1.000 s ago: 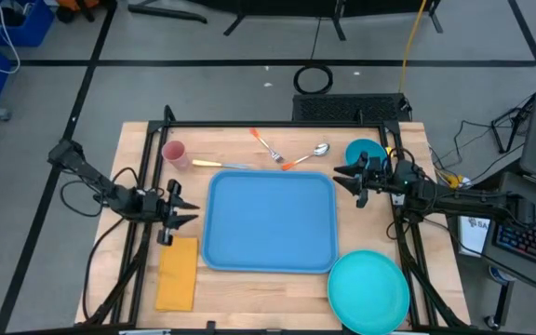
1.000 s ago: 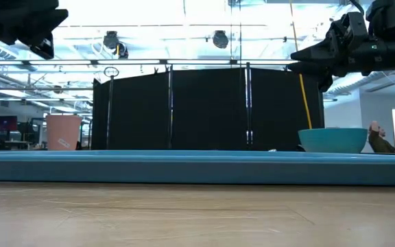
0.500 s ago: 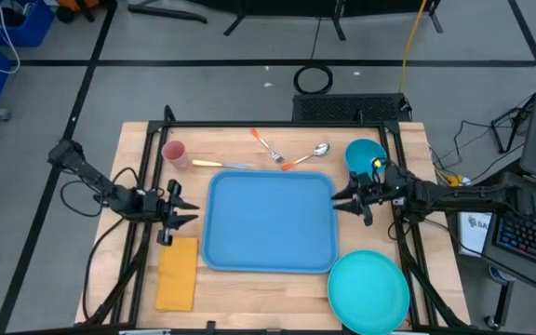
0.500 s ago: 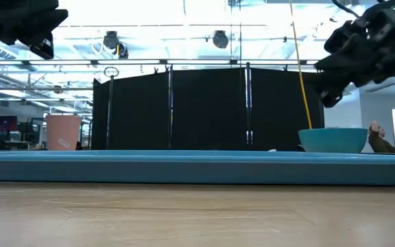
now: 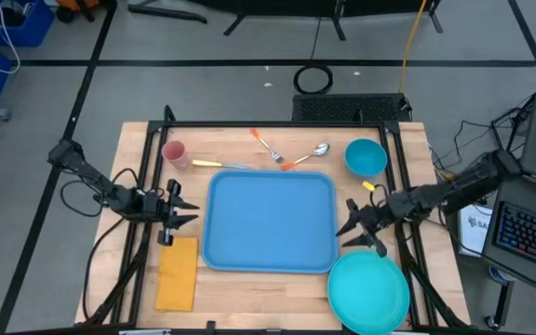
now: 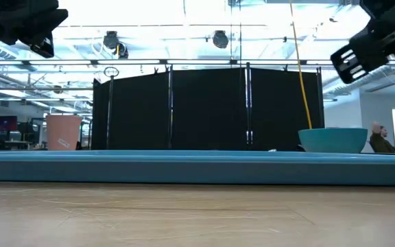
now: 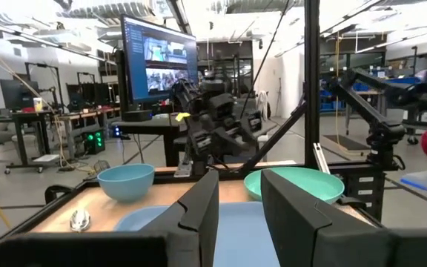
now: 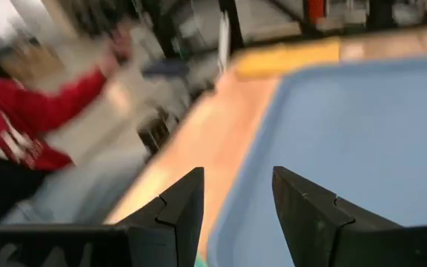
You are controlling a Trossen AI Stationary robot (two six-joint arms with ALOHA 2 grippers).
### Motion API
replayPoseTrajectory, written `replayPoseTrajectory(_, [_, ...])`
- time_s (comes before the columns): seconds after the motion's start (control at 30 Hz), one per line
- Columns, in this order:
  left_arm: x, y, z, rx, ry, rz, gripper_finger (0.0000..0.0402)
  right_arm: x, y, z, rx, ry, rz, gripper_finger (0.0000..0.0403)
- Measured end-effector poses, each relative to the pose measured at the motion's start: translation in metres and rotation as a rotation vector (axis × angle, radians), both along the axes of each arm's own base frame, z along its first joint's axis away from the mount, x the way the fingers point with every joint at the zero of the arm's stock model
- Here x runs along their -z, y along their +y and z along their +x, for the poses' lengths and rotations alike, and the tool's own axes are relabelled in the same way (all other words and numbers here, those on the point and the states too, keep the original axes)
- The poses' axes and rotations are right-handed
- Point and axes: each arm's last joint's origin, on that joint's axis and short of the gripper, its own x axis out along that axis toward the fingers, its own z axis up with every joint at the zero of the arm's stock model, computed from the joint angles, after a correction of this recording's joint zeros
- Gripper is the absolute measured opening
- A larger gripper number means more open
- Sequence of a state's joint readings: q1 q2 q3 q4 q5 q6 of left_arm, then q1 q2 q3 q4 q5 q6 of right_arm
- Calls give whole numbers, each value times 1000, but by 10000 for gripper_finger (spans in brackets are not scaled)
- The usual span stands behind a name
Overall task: Set up tray
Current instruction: Put the green plate on the blue tray
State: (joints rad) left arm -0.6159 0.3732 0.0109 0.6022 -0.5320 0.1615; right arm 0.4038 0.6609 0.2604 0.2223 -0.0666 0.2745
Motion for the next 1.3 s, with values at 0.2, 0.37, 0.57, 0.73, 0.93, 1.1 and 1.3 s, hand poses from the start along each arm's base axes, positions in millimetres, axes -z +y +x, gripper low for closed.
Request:
replayPoseTrajectory(0.2, [0, 0, 0, -3, -1, 13, 106, -5, 20, 6, 37, 281, -142, 153])
replayPoseTrajectory(0.37, [1, 0, 0, -4, 10, 26, 106, -8, 30, 6, 63, 542, -173, 153])
replayPoseTrajectory(0.57, [6, -1, 1, -4, 50, 56, 106, -9, 38, 1, 87, 693, -181, 153])
replayPoseTrajectory(0.73, [6, -1, 1, -4, 52, 57, 106, 2, 39, -4, 124, 841, -189, 155])
replayPoseTrajectory(0.93, [6, -1, 1, -4, 55, 58, 106, 9, 41, -2, 142, 883, -223, 192])
replayPoseTrajectory(1.1, [6, -1, 1, -4, 55, 57, 106, 14, 42, -1, 145, 906, -239, 229])
replayPoseTrajectory(1.3, [6, -1, 1, 4, 55, 51, 106, 19, 45, 1, 138, 968, -209, 244])
